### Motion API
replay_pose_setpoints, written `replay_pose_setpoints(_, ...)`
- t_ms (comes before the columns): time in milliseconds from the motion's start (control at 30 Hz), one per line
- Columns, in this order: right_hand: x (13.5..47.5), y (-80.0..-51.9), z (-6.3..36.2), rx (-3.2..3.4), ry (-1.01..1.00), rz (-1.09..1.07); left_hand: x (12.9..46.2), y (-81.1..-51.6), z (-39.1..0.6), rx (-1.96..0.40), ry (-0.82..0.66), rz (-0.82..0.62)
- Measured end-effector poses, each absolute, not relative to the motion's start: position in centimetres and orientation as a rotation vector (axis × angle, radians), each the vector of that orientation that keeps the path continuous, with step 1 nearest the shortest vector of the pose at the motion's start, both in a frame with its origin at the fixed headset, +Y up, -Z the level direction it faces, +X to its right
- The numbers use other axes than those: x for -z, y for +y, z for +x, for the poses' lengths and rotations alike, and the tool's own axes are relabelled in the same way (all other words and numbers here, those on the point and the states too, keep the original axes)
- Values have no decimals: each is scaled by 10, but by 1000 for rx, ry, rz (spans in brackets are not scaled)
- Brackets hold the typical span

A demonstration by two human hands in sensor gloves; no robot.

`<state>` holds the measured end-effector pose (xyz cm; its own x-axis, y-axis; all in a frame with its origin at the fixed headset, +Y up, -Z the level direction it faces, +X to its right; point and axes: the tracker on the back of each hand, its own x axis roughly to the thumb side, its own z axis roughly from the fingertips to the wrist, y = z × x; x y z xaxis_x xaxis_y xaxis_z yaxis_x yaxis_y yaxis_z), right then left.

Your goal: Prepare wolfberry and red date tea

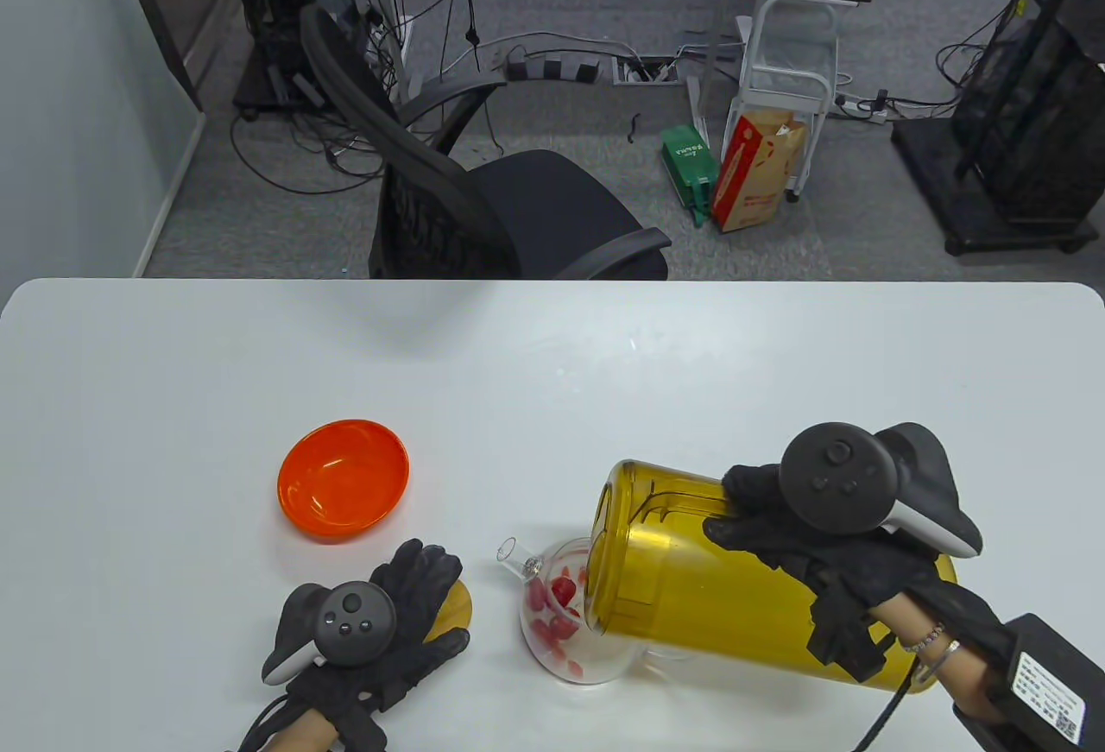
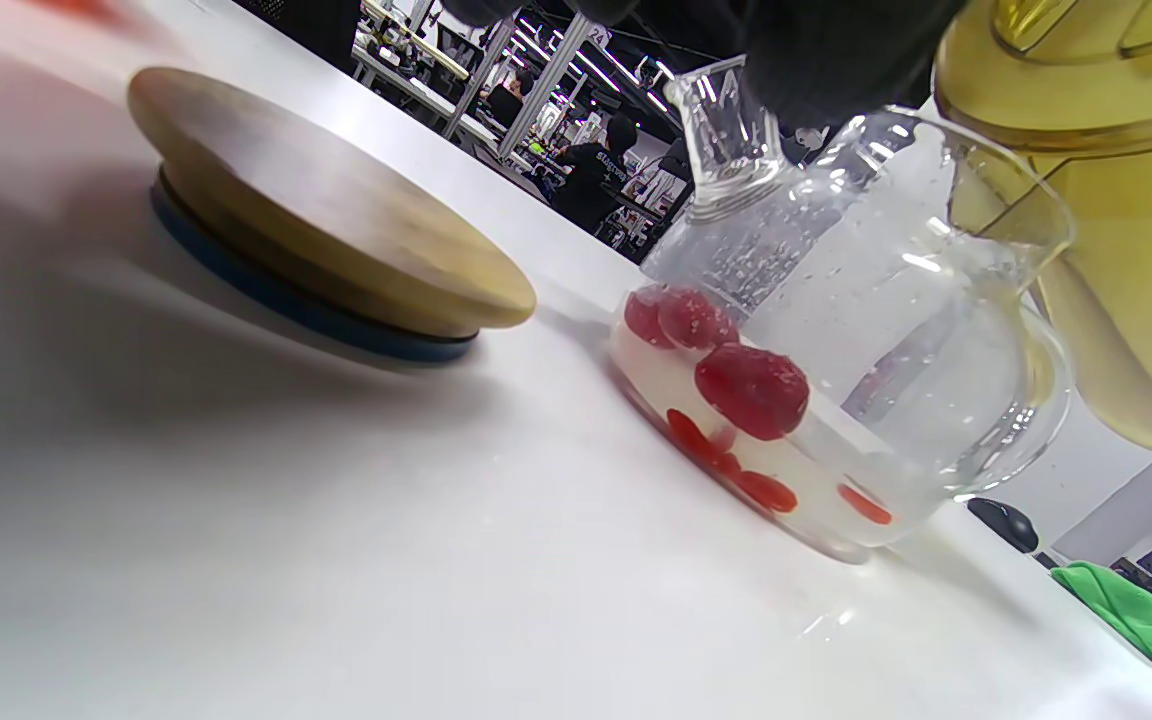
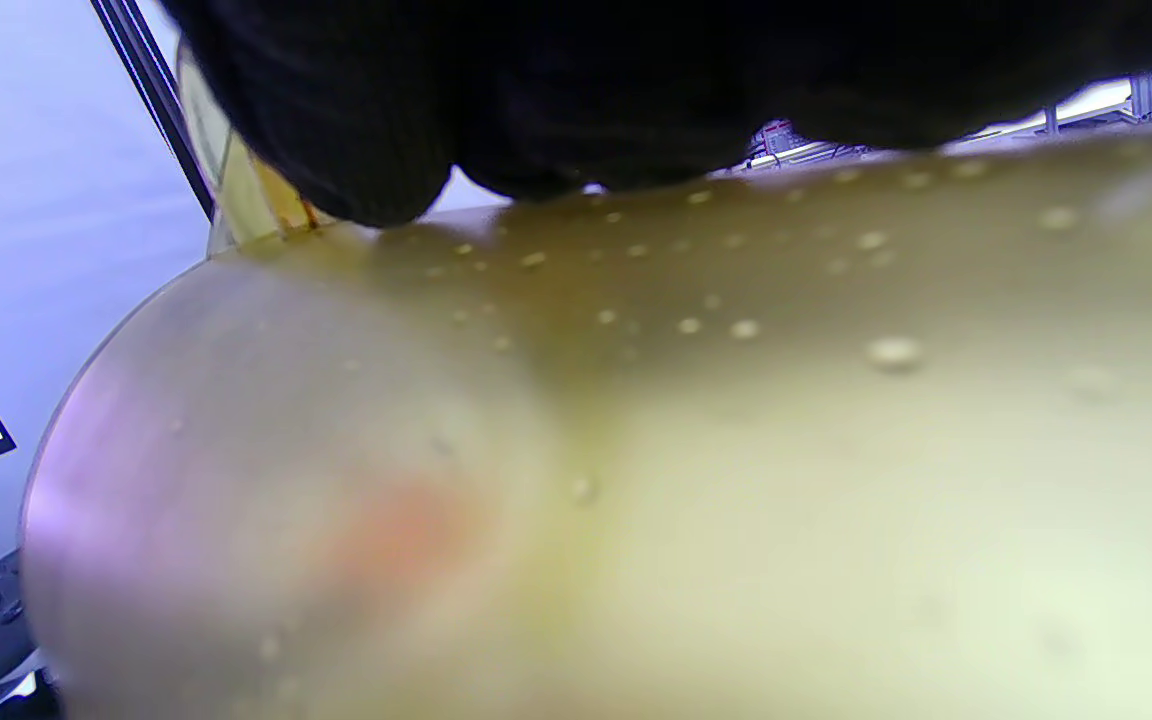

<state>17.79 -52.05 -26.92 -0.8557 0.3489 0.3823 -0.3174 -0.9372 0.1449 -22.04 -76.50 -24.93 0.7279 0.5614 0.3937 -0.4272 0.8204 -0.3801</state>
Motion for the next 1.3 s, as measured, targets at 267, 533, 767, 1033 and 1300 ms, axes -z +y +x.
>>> replay_pose_setpoints(267, 271, -530, 199, -2633, 68, 588, 249, -766, -220, -550, -521, -284)
replay_pose_setpoints(533, 268, -533, 226, -2501, -60, 528, 249, -766, -221, -555, -512, -284)
replay_pose_setpoints(767, 269, -537, 247, -2350, -203, 436, 250, -768, -219, -547, -510, -303)
replay_pose_setpoints(1033, 287, -555, 253, -2193, -255, 374, 250, -767, -219, -545, -510, -297)
replay_pose_setpoints(1300, 313, -580, 249, -2050, -339, 350, 250, -767, -221, -551, -507, -291)
